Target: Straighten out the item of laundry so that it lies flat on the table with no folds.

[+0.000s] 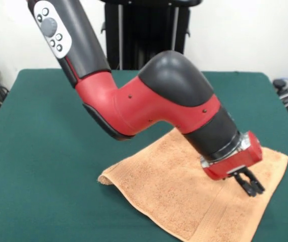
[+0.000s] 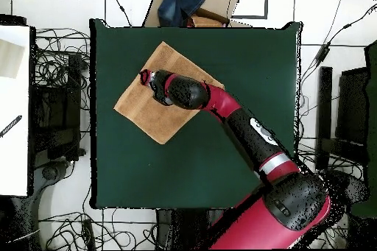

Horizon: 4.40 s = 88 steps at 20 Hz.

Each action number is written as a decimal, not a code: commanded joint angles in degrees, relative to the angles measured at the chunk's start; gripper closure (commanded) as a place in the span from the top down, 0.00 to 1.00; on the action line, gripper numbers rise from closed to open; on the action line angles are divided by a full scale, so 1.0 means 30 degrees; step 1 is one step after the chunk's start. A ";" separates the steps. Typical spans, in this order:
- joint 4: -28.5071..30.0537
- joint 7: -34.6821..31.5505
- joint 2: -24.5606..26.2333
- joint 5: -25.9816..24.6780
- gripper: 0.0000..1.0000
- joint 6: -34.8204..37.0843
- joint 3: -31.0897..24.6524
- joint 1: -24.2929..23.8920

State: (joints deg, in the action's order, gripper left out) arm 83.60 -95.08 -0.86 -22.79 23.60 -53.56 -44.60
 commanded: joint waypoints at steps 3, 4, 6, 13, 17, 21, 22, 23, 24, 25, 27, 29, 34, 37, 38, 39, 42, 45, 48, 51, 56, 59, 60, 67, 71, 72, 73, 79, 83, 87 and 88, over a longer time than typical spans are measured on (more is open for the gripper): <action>-0.0250 0.2087 -0.0010 -0.0347 0.00 0.2761 0.1446 -0.0591; -0.0113 0.2047 -0.0147 -0.0333 0.00 0.2852 0.1419 -0.0682; 0.0128 0.1942 -0.0411 -0.0330 0.00 0.3019 0.1351 -0.0835; 0.0339 0.2077 -0.0366 -0.0443 0.00 0.3265 0.1088 -0.1220; 0.0438 0.2098 -0.0309 -0.0537 0.00 0.3248 0.1044 -0.1325; 0.0430 0.2324 -0.0257 -0.0511 0.00 0.3503 0.1009 -0.1504; 0.0448 0.2343 -0.0288 -0.0509 0.00 0.3550 0.1018 -0.1535; 0.0457 0.2398 -0.0243 -0.0531 0.00 0.3559 0.1022 -0.1582; 0.0423 0.2489 -0.0191 -0.0539 0.00 0.3617 0.1017 -0.1629; 0.0419 0.2589 -0.0147 -0.0564 0.00 0.3671 0.1022 -0.1711; 0.0360 0.2722 -0.0150 -0.0651 0.00 0.3732 0.1073 -0.1803; 0.0271 0.2901 -0.0153 -0.0703 0.00 0.3914 0.1114 -0.1913; 0.0253 0.3100 -0.0247 -0.0697 0.00 0.4372 0.1071 -0.2132; 0.0417 0.3011 -0.0364 -0.0763 0.00 0.4413 0.1038 -0.2207; 0.0395 0.3044 -0.0322 -0.0805 0.00 0.4412 0.1039 -0.2232; 0.0392 0.3059 -0.0316 -0.0829 0.00 0.4421 0.1028 -0.2244; 0.0249 0.3276 -0.0070 -0.0909 0.00 0.4430 0.1030 -0.2331; 0.0187 0.3335 0.0115 -0.1015 0.00 0.4292 0.1077 -0.2337; -0.0186 0.3560 0.0590 -0.1181 0.00 0.4102 0.1192 -0.2209; -0.1383 0.4464 0.1957 -0.1516 0.00 0.3792 0.1342 -0.1969; -0.2664 0.5170 0.2936 -0.2728 0.00 0.2706 0.1671 -0.1586; -0.2838 0.4707 0.2869 -0.3287 0.00 0.2521 0.1859 -0.1370; -0.2853 0.4551 0.2853 -0.3432 0.00 0.2528 0.1882 -0.1332; -0.2421 0.3246 0.1950 -0.3814 0.00 0.2206 0.2390 -0.0808; -0.2001 0.2174 0.1395 -0.4115 0.00 0.1827 0.2654 -0.0435; -0.1962 0.1964 0.1336 -0.4170 0.00 0.1718 0.2713 -0.0327; -0.1927 0.1645 0.1145 -0.4354 0.00 0.1454 0.2891 -0.0146; -0.1576 -0.0061 0.0386 -0.4865 0.00 0.0303 0.3597 0.0792; -0.1357 -0.0947 0.0300 -0.4723 0.00 -0.0314 0.3863 0.1374; -0.1232 -0.1107 0.0513 -0.4331 0.00 -0.0810 0.3880 0.1611; -0.1236 -0.0987 0.0566 -0.4249 0.00 -0.0819 0.3854 0.1587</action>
State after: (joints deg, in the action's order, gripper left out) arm 82.12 -95.08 -3.62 -30.45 28.64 -49.65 -43.96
